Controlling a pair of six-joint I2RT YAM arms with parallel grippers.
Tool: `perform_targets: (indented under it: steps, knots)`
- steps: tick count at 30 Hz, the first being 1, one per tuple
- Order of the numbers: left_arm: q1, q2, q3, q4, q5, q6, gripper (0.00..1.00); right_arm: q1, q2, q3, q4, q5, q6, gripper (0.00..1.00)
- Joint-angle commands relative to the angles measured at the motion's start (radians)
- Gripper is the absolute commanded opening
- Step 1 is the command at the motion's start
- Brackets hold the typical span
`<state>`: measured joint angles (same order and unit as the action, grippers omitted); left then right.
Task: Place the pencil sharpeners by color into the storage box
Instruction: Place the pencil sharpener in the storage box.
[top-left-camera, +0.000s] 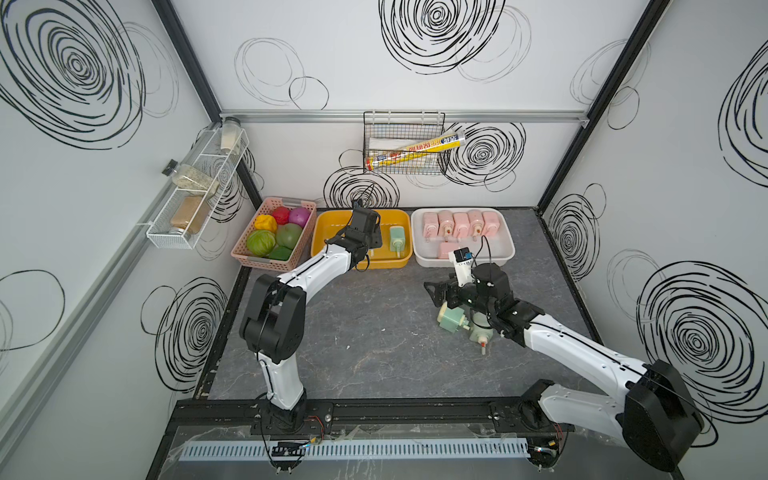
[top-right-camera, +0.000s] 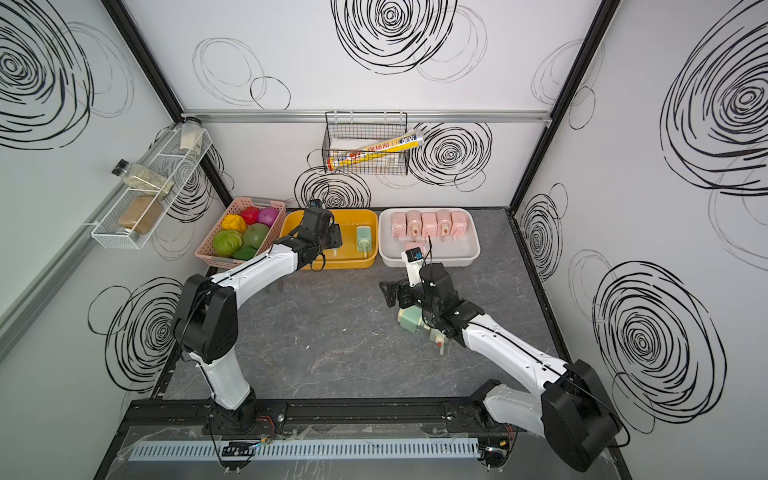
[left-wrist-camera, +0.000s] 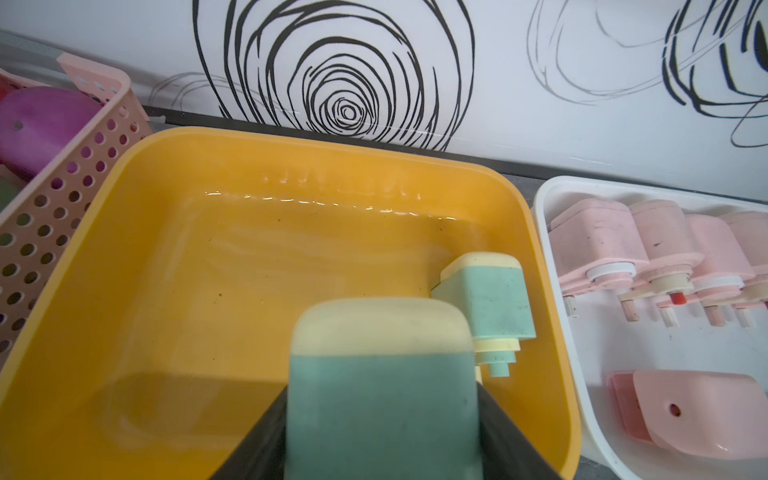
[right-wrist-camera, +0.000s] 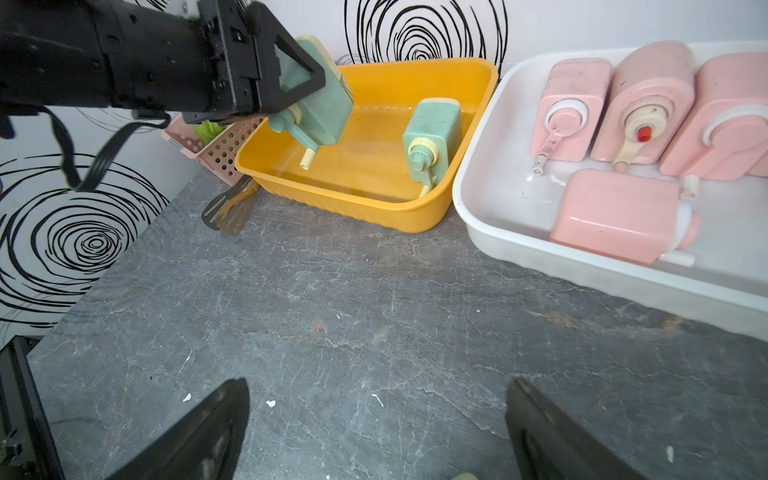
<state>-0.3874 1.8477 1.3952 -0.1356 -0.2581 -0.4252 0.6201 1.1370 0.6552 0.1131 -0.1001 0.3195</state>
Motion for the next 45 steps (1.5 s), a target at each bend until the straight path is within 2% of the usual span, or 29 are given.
perform_targets:
  steps: [1,11,16,28,32,33,37,45]
  knots:
    - [0.021,0.033,0.048,0.076,0.044,0.008,0.0,-0.005,-0.044,-0.018,0.03,0.002,-0.028,1.0]
    - [0.03,0.119,0.091,0.087,0.054,0.034,0.0,-0.012,-0.084,-0.001,0.002,0.011,-0.048,1.0]
    - [0.031,0.153,0.111,0.09,0.093,0.017,0.0,-0.017,-0.104,-0.001,-0.014,0.033,-0.05,1.0]
    - [0.015,0.231,0.172,0.077,0.105,0.002,0.0,-0.04,-0.161,-0.02,-0.056,0.061,-0.045,1.0]
    - [0.009,0.262,0.2,0.072,0.096,-0.023,0.02,-0.043,-0.164,-0.019,-0.061,0.06,-0.04,1.0]
    - [0.008,0.27,0.212,0.068,0.091,-0.022,0.07,-0.043,-0.165,-0.018,-0.062,0.06,-0.04,1.0]
    - [0.004,0.306,0.263,0.036,0.085,-0.023,0.13,-0.045,-0.17,-0.019,-0.072,0.064,-0.042,1.0]
    - [-0.012,0.33,0.26,0.042,0.061,-0.017,0.27,-0.045,-0.172,-0.02,-0.081,0.06,-0.043,1.0]
